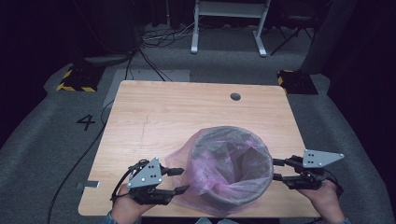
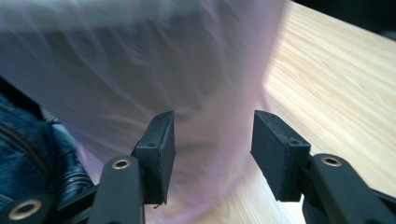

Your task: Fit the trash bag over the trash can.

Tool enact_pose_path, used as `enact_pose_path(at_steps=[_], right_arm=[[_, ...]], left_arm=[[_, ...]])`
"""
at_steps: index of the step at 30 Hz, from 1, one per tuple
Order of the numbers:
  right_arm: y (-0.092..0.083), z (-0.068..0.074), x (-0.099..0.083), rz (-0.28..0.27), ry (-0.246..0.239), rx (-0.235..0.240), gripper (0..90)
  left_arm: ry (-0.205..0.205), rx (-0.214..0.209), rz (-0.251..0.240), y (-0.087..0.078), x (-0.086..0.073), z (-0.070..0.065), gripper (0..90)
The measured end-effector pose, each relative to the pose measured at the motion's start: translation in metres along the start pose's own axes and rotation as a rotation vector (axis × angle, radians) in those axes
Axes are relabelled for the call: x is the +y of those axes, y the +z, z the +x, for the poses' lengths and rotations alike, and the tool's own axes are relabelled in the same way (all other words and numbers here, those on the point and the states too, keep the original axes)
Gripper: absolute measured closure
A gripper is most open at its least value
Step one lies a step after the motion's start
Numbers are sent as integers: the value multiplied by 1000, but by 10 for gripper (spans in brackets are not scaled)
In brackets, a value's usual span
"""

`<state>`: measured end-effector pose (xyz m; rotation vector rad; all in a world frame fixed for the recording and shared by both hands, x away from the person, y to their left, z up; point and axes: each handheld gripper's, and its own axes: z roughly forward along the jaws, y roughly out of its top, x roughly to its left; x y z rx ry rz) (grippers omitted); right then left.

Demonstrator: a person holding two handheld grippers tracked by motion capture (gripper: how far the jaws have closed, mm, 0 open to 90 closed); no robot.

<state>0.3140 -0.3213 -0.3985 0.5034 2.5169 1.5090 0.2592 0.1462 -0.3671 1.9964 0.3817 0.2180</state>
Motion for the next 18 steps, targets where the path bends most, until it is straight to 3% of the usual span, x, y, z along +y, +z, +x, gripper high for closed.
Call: enact_pose_path(at_steps=[4, 6, 8, 11, 12, 14, 15, 18], right_arm=[[12, 0, 5, 45, -36, 96, 809], [16, -3, 4, 63, -26, 104, 898], [17, -7, 4, 60, -4, 84, 899], [11, -10, 4, 46, 26, 41, 900], [8, -10, 4, 40, 30, 32, 899], [1, -9, 3, 33, 32, 0, 873], [-3, -9, 3, 22, 30, -18, 804], [-11, -7, 6, 26, 23, -57, 731]], left_arm=[[-15, 16, 21, 7, -1, 9, 765], [-23, 29, 15, 8, -2, 13, 833], [-30, 44, 2, 8, -2, 15, 885], [-44, 46, -15, 3, -2, 18, 892], [-45, 47, -26, 1, -2, 18, 869], [-66, 60, -37, -2, 1, 20, 656], [-76, 69, -32, -3, 3, 22, 579], [-98, 84, -19, 0, 15, 27, 452]])
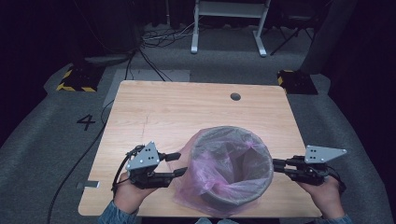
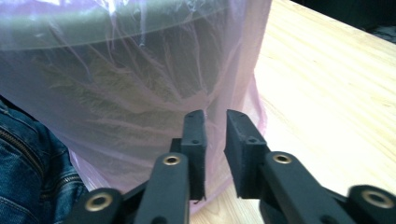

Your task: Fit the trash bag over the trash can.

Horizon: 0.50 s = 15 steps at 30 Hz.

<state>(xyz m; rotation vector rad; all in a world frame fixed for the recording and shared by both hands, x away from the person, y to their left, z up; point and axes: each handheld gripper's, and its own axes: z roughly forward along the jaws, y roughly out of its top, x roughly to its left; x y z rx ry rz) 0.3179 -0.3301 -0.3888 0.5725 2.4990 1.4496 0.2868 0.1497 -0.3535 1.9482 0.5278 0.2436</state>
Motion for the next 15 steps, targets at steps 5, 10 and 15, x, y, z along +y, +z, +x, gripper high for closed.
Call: enact_pose_path(at_steps=[5, 10, 15], right_arm=[[-2, 6, 7, 18, -19, -12, 688], [-1, 12, 14, 36, -31, -43, 631], [-9, 18, 14, -2, -24, -35, 629]], left_arm=[[-5, -47, -36, 7, 28, 1, 359], [41, -23, 33, 20, 49, -4, 331], [19, 41, 113, 39, 43, 8, 379]])
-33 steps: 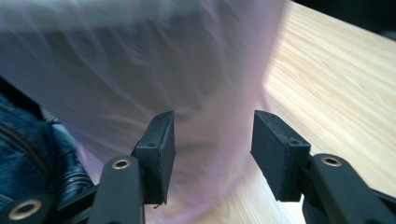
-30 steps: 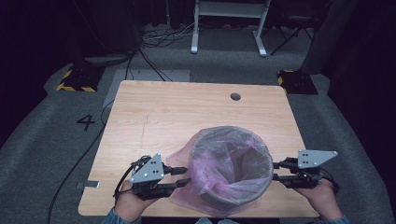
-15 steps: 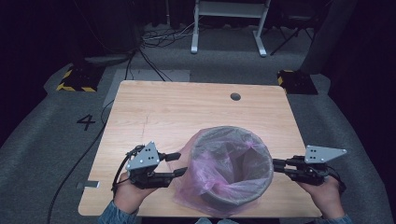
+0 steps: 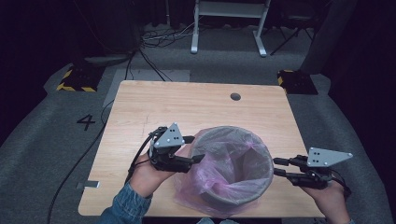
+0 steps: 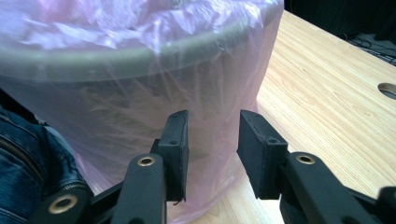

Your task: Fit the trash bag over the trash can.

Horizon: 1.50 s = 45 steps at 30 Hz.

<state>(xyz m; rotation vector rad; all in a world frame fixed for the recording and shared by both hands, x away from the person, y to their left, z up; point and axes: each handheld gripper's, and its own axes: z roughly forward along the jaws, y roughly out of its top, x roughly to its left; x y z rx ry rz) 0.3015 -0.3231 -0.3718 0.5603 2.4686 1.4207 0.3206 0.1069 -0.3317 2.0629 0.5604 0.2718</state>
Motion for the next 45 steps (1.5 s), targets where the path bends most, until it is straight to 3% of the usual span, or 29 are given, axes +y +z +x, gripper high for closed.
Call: enact_pose_path(at_steps=[1, 3, 4, 6, 8, 11, 16, 18, 21, 23, 25, 27, 28, 29, 32, 33, 37, 39, 41, 45], right_arm=[[-1, 0, -1, -1, 5, -3, 621], [-3, 0, -1, -6, 16, -10, 597], [-3, 0, -1, -13, 17, -9, 587], [-4, 1, 1, -30, 15, -1, 585], [-5, 3, 3, -39, 9, 9, 599], [-6, 5, 6, -39, 3, 5, 611], [-7, 3, 8, -63, -3, 28, 580], [2, 2, 7, -37, -19, 64, 523], [20, -3, -3, 9, -24, 111, 448], [30, -6, -9, 28, -16, 158, 476], [37, -9, -14, 29, -8, 212, 626], [41, -11, -17, 35, -2, 238, 741], [42, -12, -18, 36, 4, 248, 863], [42, -12, -18, 32, 9, 256, 897], [43, -14, -19, 36, 49, 214, 900], [44, -16, -21, 44, 61, 201, 900], [48, -26, -35, 97, 119, 157, 900], [49, -28, -42, 118, 141, 139, 900], [48, -28, -46, 127, 158, 127, 900], [46, -23, -41, 113, 141, 114, 900]], left_arm=[[-13, 6, 9, 2, -2, 3, 396], [-43, -26, -9, 4, -4, 9, 500], [-45, -18, -24, 3, -3, 10, 578], [-21, 6, -54, -1, -1, 12, 718], [-8, 4, -70, -4, 2, 15, 888], [6, 35, -70, -2, 5, 20, 895], [-15, 54, -89, 1, 4, 35, 895], [-35, 65, -88, 4, 2, 43, 895], [-60, 46, -63, 14, -3, 55, 894], [-79, 28, -36, 24, -8, 60, 894], [-80, 1, -37, 32, -13, 61, 893], [-85, -24, -49, 37, -16, 61, 889], [-83, -28, -61, 38, -17, 61, 877], [-87, -32, -68, 38, -18, 61, 872], [-97, -16, -87, 36, -21, 62, 801], [-103, 1, -101, 33, -22, 62, 719], [-138, -12, -164, 5, -30, 59, 466], [-123, 11, -201, -15, -39, 49, 423], [-108, -18, -229, -30, -51, 36, 402], [-51, -50, -176, -41, -70, 9, 365]])
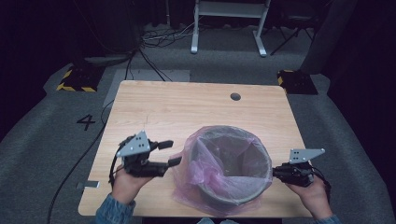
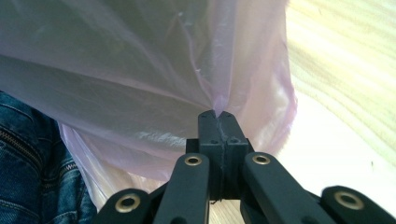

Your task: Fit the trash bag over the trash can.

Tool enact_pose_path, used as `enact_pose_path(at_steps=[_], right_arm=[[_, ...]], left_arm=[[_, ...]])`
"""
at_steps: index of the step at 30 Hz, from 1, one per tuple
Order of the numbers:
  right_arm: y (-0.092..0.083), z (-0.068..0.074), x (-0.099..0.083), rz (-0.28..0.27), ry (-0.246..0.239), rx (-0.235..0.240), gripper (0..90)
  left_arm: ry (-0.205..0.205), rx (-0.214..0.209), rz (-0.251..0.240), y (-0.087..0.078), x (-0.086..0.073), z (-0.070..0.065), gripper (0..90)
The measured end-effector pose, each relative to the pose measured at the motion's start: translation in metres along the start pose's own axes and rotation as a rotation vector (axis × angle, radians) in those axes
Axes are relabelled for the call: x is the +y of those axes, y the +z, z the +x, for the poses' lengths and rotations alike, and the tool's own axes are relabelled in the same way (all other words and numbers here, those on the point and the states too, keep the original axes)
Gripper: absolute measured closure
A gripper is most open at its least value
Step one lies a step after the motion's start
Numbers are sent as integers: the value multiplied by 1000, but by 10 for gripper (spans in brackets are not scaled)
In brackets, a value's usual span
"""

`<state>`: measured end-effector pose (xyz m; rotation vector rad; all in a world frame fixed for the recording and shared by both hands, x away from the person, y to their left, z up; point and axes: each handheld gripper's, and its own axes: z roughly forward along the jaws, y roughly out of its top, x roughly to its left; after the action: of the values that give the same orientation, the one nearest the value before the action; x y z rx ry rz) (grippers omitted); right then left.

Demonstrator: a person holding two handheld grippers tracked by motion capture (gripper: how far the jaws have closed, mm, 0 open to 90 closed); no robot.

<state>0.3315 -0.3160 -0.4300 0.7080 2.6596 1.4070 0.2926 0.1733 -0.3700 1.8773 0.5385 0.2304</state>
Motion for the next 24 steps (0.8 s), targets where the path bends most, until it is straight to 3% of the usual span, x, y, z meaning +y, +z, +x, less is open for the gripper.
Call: enact_pose_path(at_steps=[5, 8, 10, 11, 13, 15, 17, 21, 24], right_arm=[[-6, 12, 10, -24, -28, -8, 900], [-11, 17, 11, -31, -35, -13, 900], [-12, 19, 11, -29, -40, -13, 900], [-13, 20, 11, -27, -42, -14, 900], [-12, 18, 13, -28, -41, -14, 900], [-10, 16, 16, -31, -38, -13, 900], [-6, 12, 18, -23, -34, -7, 900], [14, 3, 17, 32, -29, 14, 900], [29, -1, 15, 87, -36, 7, 900]], left_arm=[[-42, -116, 5, 0, -22, -16, 302], [-33, -123, 15, 3, -31, -28, 294], [-17, -89, 40, 9, -33, -31, 321], [-15, -80, 39, 12, -33, -30, 383], [-30, -87, 6, 15, -30, -27, 568], [-29, -45, 7, 19, -27, -22, 779], [-42, -1, 23, 24, -27, -15, 895], [-54, 41, 103, 36, -30, -3, 897], [-41, 62, 164, 47, -33, 2, 896]])
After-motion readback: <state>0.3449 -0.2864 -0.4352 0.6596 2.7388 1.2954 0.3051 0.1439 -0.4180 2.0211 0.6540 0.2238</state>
